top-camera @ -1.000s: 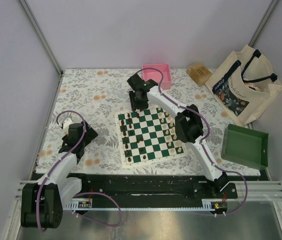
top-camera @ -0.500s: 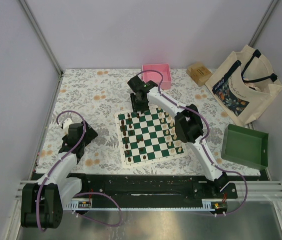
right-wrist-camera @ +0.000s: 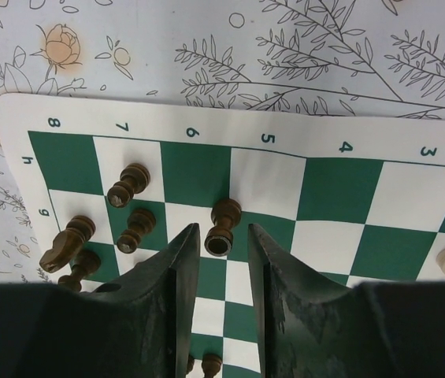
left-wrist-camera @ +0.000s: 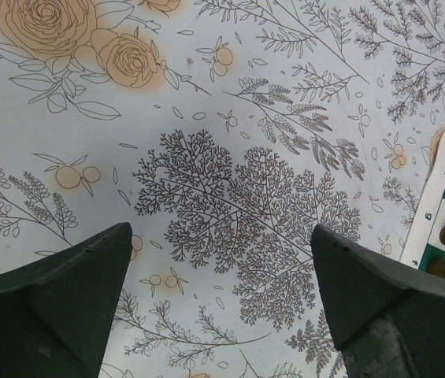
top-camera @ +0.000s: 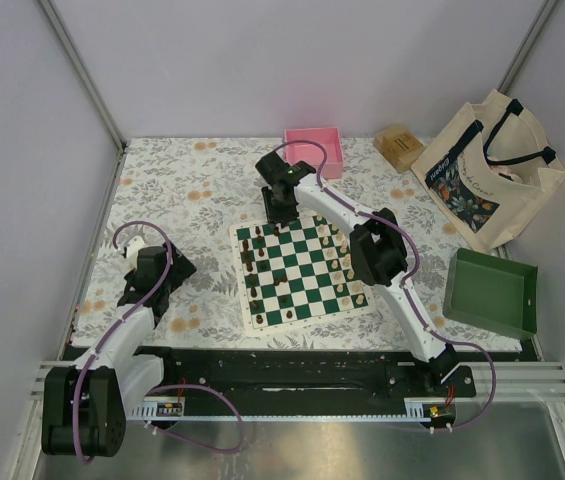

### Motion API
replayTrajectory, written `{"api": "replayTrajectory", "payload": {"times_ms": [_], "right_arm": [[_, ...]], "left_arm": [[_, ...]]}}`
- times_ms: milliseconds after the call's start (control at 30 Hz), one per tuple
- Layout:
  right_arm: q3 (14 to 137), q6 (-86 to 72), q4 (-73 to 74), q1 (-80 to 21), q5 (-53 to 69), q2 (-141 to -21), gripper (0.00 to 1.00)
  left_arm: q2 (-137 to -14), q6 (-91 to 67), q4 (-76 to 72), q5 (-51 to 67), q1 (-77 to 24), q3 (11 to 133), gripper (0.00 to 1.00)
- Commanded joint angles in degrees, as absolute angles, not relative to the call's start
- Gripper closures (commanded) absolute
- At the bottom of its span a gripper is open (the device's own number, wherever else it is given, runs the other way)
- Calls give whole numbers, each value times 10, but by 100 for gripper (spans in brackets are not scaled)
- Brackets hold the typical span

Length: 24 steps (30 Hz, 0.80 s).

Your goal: Set up the chess pieces on the board

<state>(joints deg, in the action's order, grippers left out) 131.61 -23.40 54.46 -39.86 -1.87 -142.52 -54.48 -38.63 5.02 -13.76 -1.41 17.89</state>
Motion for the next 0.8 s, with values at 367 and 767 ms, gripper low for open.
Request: {"api": "replayTrajectory", "payload": {"times_ms": [367, 767], "right_arm": [[1333, -233, 555, -400, -7, -1438, 67], [1349, -215, 556, -414, -44, -1383, 78]], "left_arm": [[-541, -385, 34, -142, -14, 196, 1], [-541, -385, 34, -142, -14, 198, 1]]}}
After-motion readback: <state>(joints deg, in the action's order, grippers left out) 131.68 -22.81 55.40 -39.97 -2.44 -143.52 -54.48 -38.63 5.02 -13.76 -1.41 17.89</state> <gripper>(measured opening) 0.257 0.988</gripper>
